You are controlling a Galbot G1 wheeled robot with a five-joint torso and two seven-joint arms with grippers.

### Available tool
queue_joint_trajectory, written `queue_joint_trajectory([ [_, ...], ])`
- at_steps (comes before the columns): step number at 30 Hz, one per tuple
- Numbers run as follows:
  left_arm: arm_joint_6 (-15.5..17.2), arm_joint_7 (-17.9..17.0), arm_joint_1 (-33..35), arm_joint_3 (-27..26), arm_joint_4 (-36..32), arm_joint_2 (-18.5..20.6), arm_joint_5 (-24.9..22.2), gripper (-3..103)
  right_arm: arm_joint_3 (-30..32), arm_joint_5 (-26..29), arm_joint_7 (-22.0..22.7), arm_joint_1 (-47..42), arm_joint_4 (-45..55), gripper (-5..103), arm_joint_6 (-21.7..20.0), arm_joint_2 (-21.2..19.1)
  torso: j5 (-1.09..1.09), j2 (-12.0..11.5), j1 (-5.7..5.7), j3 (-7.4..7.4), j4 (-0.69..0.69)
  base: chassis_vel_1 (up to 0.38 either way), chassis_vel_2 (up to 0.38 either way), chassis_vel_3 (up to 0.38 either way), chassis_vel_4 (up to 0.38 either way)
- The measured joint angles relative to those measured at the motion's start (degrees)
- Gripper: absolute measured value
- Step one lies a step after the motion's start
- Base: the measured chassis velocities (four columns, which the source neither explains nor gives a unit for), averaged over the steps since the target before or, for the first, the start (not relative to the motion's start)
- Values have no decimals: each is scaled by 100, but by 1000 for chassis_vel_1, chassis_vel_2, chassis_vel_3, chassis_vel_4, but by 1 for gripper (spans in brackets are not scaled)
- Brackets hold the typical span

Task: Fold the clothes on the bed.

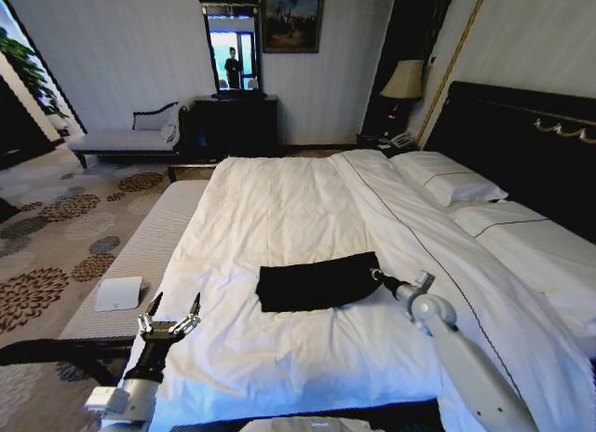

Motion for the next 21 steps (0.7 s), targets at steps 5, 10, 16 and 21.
queue_joint_trajectory([
  [5,0,0,0,0,0,0,0,100,-5,-50,-57,136,-238,7,-5,-104,-1,0,0,0,0,0,0,0,0],
  [10,0,0,0,0,0,0,0,100,-26,-48,-47,150,-141,7,-10,-62,-1,0,0,0,-1,0,0,0,0],
  [16,-1,0,0,0,0,0,0,100,-128,89,169,75,725,7,-106,185,-4,0,0,-1,0,0,0,0,0],
  [21,-1,0,0,0,0,0,0,100,-368,420,450,65,1337,7,-224,506,-4,0,0,-1,-1,0,0,0,0],
])
